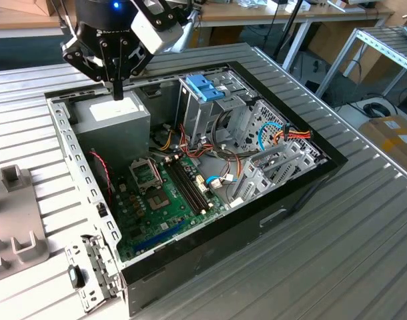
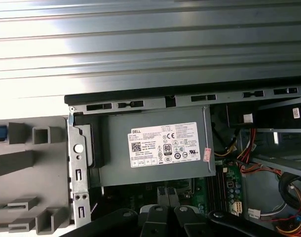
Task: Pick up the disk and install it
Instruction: 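Reach for the disk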
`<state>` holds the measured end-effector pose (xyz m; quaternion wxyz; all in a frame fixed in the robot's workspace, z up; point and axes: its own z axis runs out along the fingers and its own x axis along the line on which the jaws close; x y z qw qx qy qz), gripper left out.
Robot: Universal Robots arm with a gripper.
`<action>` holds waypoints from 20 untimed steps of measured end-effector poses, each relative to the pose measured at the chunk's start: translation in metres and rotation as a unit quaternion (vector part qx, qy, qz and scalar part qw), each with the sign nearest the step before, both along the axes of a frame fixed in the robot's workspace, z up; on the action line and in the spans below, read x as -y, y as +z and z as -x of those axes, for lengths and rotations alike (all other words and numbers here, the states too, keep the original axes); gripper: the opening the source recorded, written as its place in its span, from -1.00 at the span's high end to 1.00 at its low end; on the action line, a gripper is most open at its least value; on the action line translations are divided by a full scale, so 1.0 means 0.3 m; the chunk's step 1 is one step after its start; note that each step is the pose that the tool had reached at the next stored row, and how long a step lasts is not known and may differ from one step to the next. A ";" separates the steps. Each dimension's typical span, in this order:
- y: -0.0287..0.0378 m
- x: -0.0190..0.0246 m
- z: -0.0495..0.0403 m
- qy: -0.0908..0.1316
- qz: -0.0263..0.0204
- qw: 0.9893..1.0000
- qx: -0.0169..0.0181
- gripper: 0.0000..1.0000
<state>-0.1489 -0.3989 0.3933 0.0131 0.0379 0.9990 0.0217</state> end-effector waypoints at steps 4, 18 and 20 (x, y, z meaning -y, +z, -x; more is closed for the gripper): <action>0.000 0.000 0.004 0.000 0.000 1.000 0.000 0.80; 0.000 0.000 0.023 0.000 0.000 1.000 0.000 0.80; 0.000 0.000 0.028 0.000 0.000 1.000 0.000 0.80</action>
